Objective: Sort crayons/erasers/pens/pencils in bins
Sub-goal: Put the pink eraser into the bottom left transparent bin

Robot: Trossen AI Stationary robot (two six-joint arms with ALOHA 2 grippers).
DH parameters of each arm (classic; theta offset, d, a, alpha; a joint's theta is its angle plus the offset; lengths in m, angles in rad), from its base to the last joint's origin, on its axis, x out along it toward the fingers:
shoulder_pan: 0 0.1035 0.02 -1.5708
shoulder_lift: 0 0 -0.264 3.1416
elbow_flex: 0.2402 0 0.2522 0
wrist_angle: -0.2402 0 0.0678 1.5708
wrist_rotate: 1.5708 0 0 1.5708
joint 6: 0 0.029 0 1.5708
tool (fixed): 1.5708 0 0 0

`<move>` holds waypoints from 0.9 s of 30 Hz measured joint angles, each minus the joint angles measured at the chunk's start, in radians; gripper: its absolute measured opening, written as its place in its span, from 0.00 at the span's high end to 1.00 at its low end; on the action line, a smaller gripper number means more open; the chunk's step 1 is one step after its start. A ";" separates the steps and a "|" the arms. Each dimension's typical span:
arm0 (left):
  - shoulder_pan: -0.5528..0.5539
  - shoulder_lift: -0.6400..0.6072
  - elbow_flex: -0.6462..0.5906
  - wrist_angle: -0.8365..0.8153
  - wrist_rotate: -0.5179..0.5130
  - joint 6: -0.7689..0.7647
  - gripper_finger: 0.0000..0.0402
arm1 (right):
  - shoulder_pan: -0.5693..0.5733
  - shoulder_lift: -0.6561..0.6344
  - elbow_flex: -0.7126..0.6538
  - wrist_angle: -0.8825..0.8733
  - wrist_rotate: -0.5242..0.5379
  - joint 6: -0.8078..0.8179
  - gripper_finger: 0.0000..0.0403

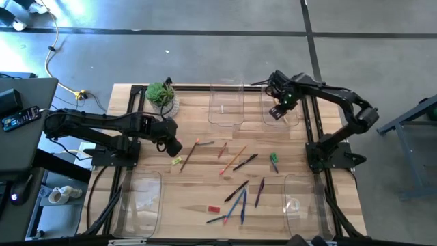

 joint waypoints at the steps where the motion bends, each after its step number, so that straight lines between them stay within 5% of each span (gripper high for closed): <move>1: 0.000 0.000 -0.001 0.000 0.003 0.007 0.72 | 0.000 -0.008 0.004 -0.001 0.000 -0.006 0.65; 14: 0.046 0.013 -0.001 0.001 0.058 0.350 0.55 | 0.000 -0.186 0.009 -0.002 0.003 -0.013 0.65; 27: 0.149 0.198 -0.001 0.007 0.120 0.491 0.54 | 0.000 -0.238 0.009 0.008 0.003 -0.012 0.65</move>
